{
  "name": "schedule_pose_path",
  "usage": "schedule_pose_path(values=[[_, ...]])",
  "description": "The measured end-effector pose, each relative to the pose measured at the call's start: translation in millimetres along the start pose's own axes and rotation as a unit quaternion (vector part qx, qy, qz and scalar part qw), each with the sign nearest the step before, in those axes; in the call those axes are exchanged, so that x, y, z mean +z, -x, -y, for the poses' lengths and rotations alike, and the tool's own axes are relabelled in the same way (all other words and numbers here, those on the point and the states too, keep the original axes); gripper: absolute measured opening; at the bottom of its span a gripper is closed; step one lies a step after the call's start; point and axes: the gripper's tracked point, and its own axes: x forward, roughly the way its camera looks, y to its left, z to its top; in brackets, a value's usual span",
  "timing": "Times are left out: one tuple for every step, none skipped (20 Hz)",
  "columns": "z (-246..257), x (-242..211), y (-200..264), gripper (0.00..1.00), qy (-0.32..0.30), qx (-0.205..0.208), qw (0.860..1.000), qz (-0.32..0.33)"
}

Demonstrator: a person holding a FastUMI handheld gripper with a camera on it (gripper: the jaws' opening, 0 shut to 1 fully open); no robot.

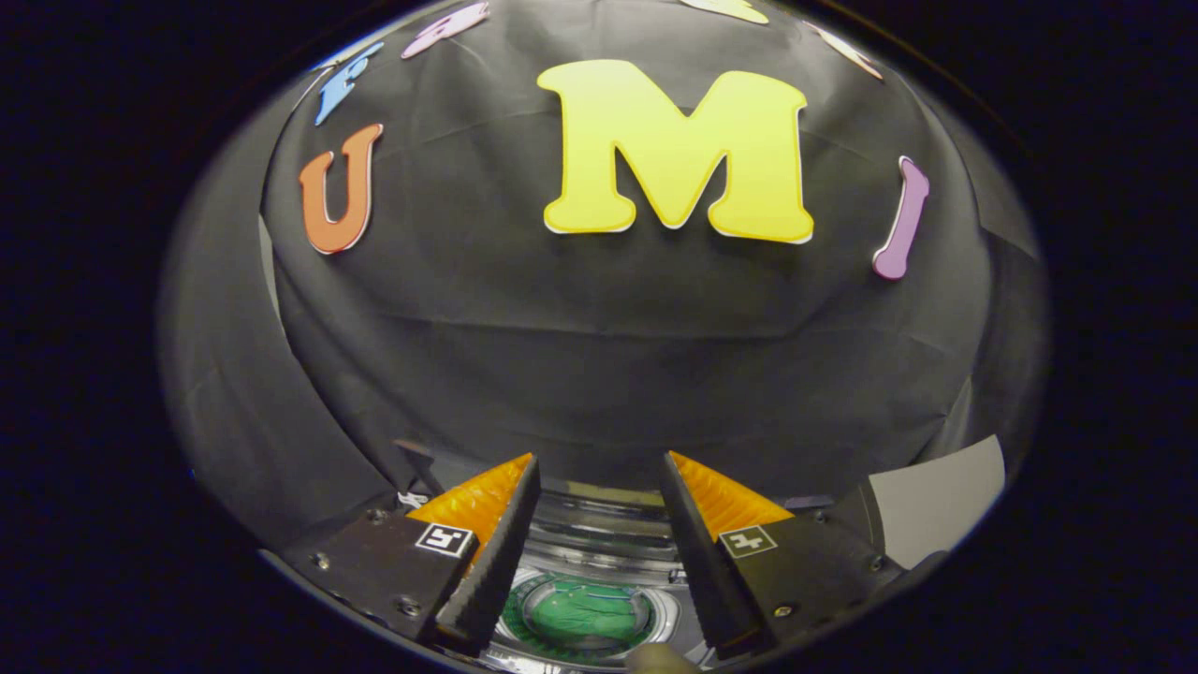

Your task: Put the clothes into the washing machine and then close the washing machine lid.

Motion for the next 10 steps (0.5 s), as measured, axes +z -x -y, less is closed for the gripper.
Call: schedule_pose_path(values=[[-1, 3, -6, 0.81, -0.004, -0.001, 1.0, -0.003], [1, 5, -12, 0.82, -0.006, -0.005, 1.0, -0.008], [1, 6, -16, 0.81, -0.008, -0.007, 1.0, -0.01], [-1, 5, -24, 0.81, -0.01, -0.009, 1.0, -0.015], [0, 2, -31, 0.81, -0.012, -0.013, 1.0, -0.025], [1, -2, -38, 0.82, -0.019, -0.019, 0.999, -0.036], [4, -6, -43, 0.82, -0.025, -0.026, 0.998, -0.046], [7, -12, -51, 0.82, -0.034, -0.031, 0.997, -0.059], [9, -16, -58, 0.81, -0.042, -0.034, 0.996, -0.068], [12, -20, -63, 0.81, -0.049, -0.04, 0.995, -0.077]])
